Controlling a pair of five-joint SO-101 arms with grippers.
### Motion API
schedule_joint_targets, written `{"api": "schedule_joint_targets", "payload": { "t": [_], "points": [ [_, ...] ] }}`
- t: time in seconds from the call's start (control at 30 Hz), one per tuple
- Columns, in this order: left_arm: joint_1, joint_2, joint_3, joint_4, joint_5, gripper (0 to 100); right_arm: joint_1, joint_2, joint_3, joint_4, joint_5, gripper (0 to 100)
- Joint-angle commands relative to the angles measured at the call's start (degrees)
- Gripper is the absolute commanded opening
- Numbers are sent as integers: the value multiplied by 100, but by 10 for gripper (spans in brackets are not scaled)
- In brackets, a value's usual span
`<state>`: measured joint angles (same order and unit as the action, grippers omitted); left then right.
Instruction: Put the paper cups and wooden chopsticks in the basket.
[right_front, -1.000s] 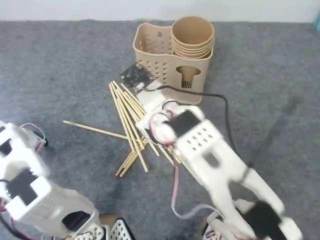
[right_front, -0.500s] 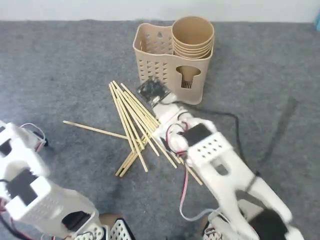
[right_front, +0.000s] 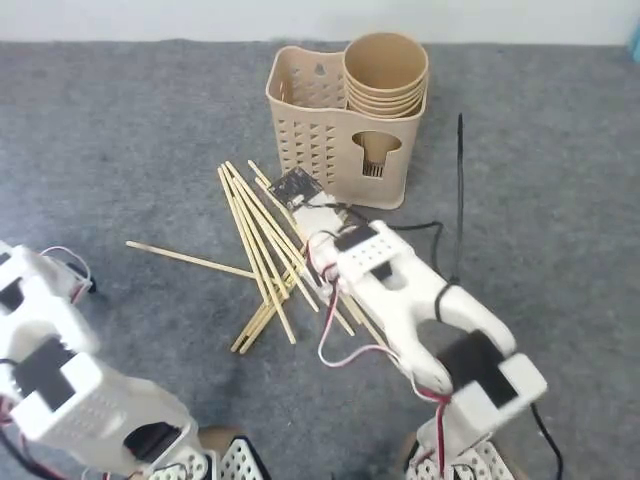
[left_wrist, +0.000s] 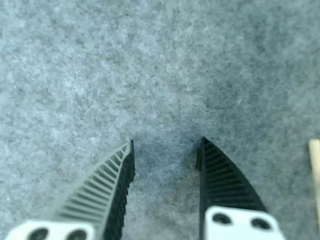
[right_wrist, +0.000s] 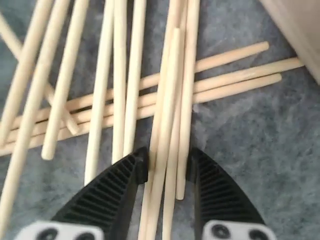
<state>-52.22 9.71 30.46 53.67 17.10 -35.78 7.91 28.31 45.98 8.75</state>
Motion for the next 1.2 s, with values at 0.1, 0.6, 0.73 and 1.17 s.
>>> {"api": "schedule_joint_targets", "payload": {
  "t": [0.1,0.6,0.73,1.17],
  "points": [
    [44,44,-101,44,-62,195,75,-136,-448,312,-70,20],
    [44,44,-101,44,-62,195,84,-2185,501,743,-62,13],
    [44,44,-101,44,-62,195,92,-2343,835,409,-35,37],
    [44,44,-101,44,-62,195,330,-2334,870,365,-62,16]
  ]
}}
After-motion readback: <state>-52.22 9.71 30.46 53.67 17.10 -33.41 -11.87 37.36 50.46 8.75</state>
